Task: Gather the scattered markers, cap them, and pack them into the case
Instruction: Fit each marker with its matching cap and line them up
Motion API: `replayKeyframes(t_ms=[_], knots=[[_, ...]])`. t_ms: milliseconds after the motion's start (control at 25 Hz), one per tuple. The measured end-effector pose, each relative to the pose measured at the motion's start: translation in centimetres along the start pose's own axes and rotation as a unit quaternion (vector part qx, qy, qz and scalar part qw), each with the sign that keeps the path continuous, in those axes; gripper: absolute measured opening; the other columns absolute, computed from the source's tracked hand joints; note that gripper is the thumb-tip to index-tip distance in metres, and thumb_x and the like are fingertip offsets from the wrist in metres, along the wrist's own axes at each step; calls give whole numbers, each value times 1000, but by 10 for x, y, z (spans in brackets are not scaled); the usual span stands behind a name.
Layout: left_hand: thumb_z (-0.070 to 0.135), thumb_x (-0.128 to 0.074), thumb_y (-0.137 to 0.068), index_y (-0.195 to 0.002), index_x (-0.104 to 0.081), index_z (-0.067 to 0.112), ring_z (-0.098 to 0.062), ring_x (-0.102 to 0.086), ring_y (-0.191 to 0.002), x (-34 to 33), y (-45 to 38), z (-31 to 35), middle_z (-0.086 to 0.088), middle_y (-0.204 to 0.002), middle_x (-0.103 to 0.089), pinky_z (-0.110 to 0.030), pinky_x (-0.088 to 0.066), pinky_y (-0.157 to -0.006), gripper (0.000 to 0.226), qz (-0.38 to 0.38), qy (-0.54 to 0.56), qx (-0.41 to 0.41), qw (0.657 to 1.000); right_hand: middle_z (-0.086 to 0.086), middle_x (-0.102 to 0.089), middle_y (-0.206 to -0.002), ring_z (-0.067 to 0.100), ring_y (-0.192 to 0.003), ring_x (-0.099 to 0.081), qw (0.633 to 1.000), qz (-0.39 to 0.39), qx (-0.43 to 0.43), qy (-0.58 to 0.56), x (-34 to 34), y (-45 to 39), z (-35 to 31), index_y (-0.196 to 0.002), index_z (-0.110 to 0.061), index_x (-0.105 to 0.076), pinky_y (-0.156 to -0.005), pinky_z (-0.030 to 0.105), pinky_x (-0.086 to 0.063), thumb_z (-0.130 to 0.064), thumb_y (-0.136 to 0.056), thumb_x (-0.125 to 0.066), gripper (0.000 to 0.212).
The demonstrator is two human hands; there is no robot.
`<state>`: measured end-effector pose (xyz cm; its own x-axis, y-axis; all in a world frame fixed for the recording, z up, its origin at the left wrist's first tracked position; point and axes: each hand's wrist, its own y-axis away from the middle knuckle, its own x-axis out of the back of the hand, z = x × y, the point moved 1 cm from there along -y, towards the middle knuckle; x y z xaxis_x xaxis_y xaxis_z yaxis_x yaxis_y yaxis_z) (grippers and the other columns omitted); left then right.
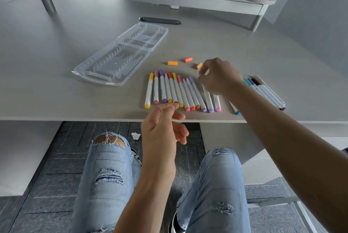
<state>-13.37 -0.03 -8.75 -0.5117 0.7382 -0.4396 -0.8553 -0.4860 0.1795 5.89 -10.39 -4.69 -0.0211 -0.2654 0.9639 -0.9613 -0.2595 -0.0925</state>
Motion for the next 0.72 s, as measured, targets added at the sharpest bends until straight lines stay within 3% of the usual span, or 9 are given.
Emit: replayKeyframes(t_ms=[160, 240, 360, 520, 720], knots=[[13, -51, -102, -89, -70, 8, -20, -52, -49, 4, -3, 3, -7, -73, -64, -28, -38, -44, 23, 5, -3, -4, 1000, 1, -66, -97, 26, -84, -61, 999, 40, 13, 20, 4, 8, -9, -108, -23, -68, -64, 30, -44, -24, -95, -61, 15], [13, -51, -102, -89, -70, 7, -20, -52, -50, 4, -5, 4, -6, -72, -64, -27, -39, -44, 23, 3, -5, -5, 1000, -2, -68, -89, 24, -81, -64, 999, 28, 22, -21, 5, 10, -12, -92, -26, -70, -63, 30, -47, -24, -92, -65, 6], [13, -50, -102, -91, -70, 6, -19, -52, -51, 4, -8, 4, -6, -72, -64, -28, -39, -45, 24, 2, -9, -5, 1000, -2, -66, -76, 23, -75, -65, 999, -12, 36, 3, 4, 13, -19, -74, -25, -65, -58, 29, -46, -29, -89, -72, 17], [12, -49, -102, -91, -69, 5, -20, -52, -51, 4, -10, 6, -7, -74, -65, -29, -39, -45, 24, -4, -13, -6, 1000, 1, -64, -75, 20, -68, -58, 997, -11, 35, 64, 4, 10, -27, -87, -16, -66, -57, 28, -45, -37, -88, -72, 22], [10, -56, -99, -94, -69, 3, -20, -54, -53, 5, -19, 12, -6, -75, -67, -30, -41, -44, 15, -2, -52, -42, 998, 0, -57, -71, 16, -63, -50, 992, -38, 30, 115, 10, 7, -38, -76, -18, -55, -53, 27, -34, -48, -89, -69, 36]])
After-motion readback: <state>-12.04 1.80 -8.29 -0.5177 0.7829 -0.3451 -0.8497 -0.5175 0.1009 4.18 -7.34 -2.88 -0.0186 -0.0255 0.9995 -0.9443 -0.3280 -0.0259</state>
